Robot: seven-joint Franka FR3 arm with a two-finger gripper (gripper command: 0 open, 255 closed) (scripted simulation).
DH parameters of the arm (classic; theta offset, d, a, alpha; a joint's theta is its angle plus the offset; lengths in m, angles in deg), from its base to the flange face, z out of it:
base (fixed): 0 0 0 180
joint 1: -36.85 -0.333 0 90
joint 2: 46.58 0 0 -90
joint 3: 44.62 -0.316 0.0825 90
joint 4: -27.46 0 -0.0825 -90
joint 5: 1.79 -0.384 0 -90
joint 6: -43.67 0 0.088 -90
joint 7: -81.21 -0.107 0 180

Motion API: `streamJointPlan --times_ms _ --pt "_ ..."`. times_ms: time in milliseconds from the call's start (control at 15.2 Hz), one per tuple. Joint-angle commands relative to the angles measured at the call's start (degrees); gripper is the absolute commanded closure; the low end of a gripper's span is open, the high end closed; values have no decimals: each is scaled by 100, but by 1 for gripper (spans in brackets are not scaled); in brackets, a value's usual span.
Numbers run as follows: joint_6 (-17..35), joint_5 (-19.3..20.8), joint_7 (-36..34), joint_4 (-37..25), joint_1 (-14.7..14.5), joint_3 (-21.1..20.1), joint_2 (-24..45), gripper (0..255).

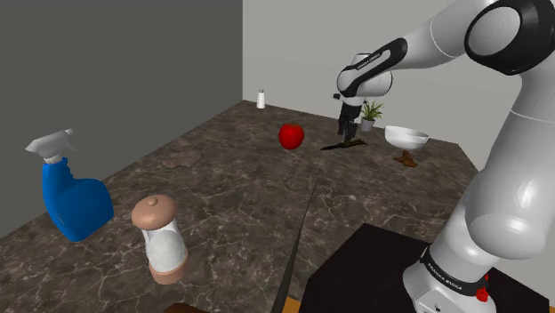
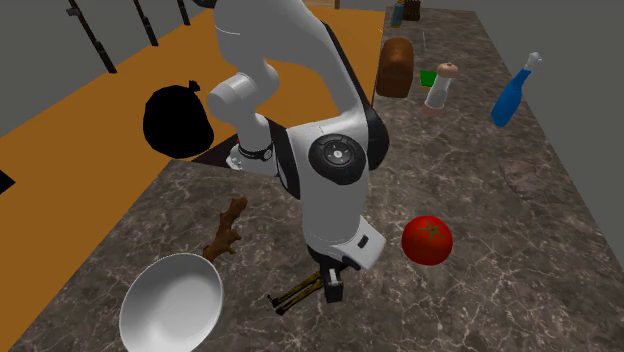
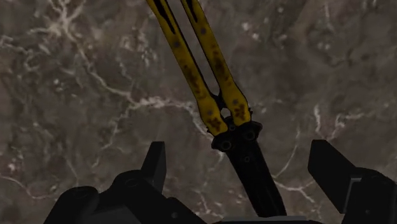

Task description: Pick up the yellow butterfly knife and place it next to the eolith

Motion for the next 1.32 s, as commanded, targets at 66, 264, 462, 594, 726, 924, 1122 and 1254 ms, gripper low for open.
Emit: streamJointPlan --times_ms 66,264,462,594,726,924,1122,1254 --pt "215 -111 98 95 27 -15 143 0" --pt "324 -174 142 138 40 -29 224 0" --pt "324 -175 142 138 40 -30 224 0" --pt "324 -175 142 138 40 -30 224 0" --pt "323 -174 142 137 40 -29 224 255" --pt "323 -175 142 136 40 -30 225 255" --pt "324 -175 142 137 41 -29 225 255" --pt "323 -175 143 136 41 -29 225 255"
